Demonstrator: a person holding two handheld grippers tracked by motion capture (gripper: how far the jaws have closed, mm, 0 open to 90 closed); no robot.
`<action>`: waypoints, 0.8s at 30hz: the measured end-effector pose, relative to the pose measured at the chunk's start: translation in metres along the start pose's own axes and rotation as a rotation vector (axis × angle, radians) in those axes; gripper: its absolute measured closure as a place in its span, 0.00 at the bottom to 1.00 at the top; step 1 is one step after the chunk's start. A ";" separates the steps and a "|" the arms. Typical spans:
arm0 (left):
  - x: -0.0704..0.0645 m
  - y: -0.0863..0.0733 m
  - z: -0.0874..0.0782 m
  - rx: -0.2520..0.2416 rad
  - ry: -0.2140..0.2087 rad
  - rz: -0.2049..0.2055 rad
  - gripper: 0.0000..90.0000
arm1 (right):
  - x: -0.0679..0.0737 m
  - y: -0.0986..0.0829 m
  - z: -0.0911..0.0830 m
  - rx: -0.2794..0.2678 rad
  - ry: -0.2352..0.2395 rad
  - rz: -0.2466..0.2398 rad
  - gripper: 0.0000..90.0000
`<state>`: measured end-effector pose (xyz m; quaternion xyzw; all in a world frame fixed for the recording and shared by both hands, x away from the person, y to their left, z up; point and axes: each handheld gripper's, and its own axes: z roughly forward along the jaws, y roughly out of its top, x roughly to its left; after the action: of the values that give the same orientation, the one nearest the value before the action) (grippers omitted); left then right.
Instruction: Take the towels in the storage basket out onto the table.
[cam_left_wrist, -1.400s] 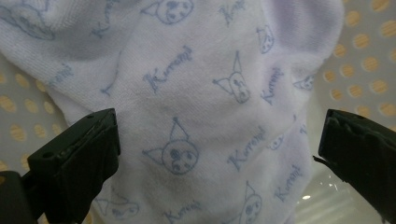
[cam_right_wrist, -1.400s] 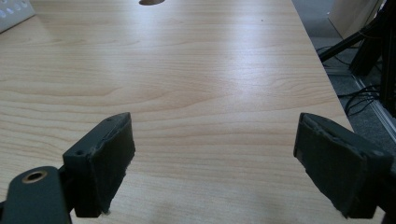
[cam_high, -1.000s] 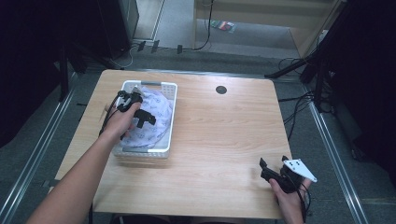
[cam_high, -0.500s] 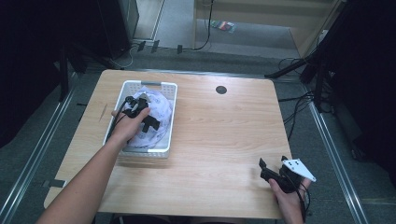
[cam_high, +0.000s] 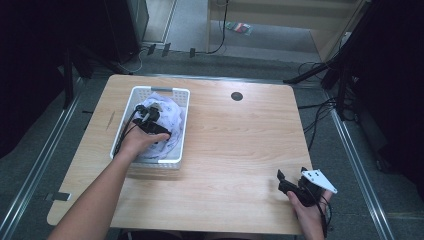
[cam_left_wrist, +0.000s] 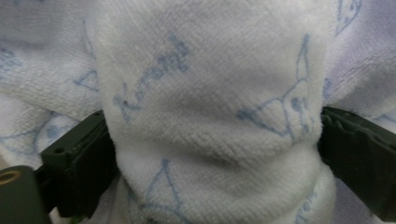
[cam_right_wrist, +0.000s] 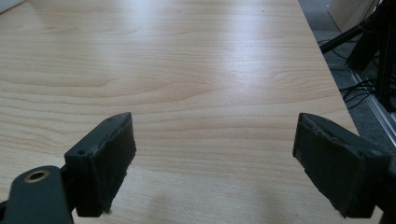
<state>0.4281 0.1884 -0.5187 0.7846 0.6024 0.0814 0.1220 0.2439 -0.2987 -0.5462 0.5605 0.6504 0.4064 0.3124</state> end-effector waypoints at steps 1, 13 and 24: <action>0.000 0.000 0.000 0.003 0.004 0.000 0.06 | 0.000 0.000 0.000 0.001 -0.001 0.000 0.15; 0.007 -0.001 -0.013 -0.018 0.005 0.007 0.65 | 0.001 0.000 0.001 0.007 -0.008 -0.013 0.15; 0.012 -0.001 -0.018 -0.038 -0.031 -0.004 0.77 | 0.003 -0.001 -0.001 -0.020 -0.022 -0.028 0.15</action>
<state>0.4254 0.2015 -0.5020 0.7823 0.6002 0.0804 0.1462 0.2419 -0.2955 -0.5460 0.5525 0.6506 0.4025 0.3309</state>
